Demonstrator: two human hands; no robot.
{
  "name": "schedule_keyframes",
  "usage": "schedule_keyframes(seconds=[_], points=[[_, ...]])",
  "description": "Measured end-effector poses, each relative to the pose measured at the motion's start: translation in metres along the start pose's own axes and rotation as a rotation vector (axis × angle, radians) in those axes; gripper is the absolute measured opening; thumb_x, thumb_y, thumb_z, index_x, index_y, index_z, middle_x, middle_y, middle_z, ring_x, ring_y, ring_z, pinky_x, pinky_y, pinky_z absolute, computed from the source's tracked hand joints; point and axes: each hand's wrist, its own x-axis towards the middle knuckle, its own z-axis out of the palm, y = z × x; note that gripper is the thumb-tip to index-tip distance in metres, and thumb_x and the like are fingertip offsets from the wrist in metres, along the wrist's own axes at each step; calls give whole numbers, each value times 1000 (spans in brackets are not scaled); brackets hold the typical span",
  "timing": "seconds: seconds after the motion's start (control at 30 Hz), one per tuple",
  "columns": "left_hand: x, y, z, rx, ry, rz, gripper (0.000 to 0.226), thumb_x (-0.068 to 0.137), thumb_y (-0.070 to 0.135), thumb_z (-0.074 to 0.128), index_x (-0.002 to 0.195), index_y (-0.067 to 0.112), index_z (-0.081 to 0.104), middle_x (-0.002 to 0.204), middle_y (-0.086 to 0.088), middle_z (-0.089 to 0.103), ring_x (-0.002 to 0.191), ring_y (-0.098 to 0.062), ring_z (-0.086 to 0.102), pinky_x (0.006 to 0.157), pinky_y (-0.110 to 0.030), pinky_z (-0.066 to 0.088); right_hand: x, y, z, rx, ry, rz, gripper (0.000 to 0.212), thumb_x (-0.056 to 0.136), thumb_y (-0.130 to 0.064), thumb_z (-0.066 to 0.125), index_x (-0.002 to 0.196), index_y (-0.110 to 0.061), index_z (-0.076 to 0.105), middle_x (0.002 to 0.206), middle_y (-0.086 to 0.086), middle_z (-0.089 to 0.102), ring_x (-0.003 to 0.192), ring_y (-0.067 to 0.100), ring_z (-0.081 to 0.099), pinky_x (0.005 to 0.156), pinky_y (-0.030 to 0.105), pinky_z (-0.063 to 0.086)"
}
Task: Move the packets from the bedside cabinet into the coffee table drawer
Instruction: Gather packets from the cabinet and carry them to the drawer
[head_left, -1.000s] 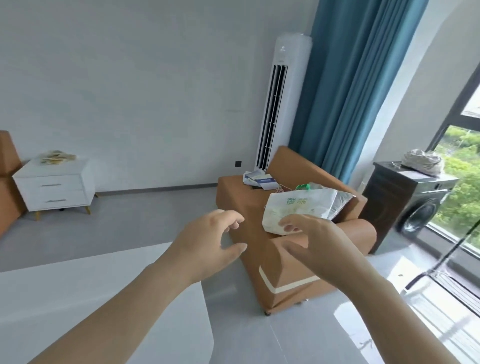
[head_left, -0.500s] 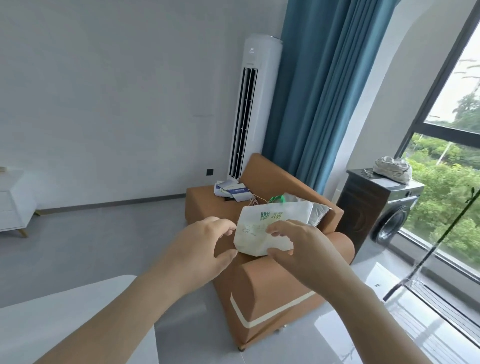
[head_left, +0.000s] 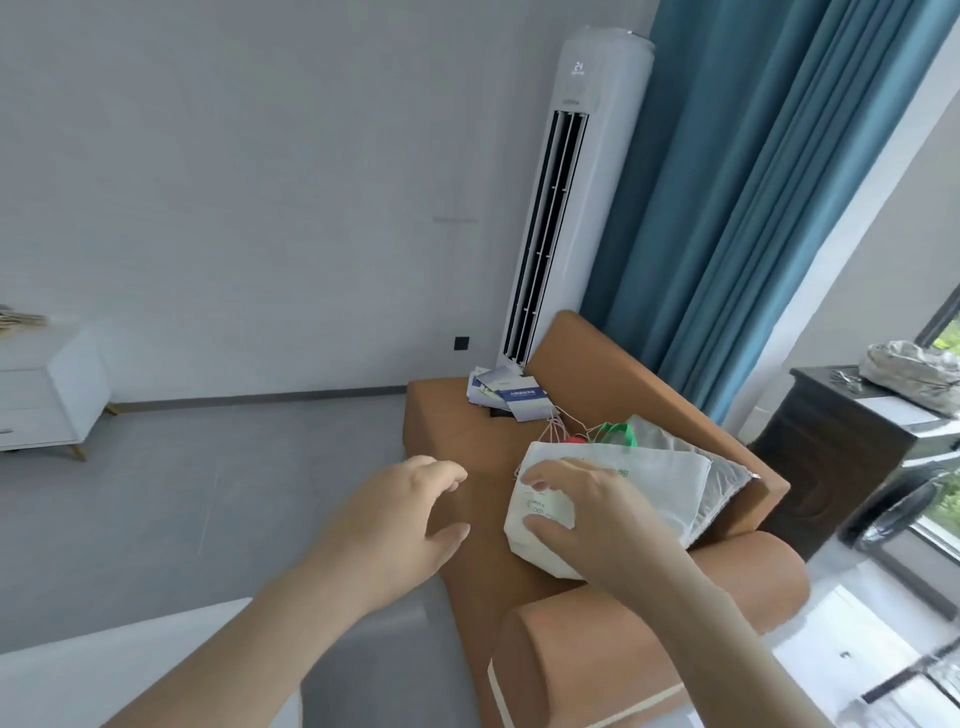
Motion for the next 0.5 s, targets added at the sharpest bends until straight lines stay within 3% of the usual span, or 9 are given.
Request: schedule_keyframes(seconds=[0.2, 0.5], points=[[83, -40, 9, 39, 34, -92, 43, 88, 38, 60, 128, 29, 50, 125, 17, 53, 116, -2, 51, 97, -24, 42, 104, 40, 13, 30, -24, -91, 33, 87, -33, 63, 120, -29, 59, 115, -15, 61, 105, 3, 56, 89, 22, 47], [192, -102, -5, 126, 139, -239, 44, 88, 35, 61, 129, 24, 52, 126, 13, 55, 117, -5, 51, 92, -12, 35, 267, 61, 23, 93, -60, -228, 36, 87, -31, 62, 123, -30, 57, 117, -16, 60, 108, 3, 55, 89, 20, 46]])
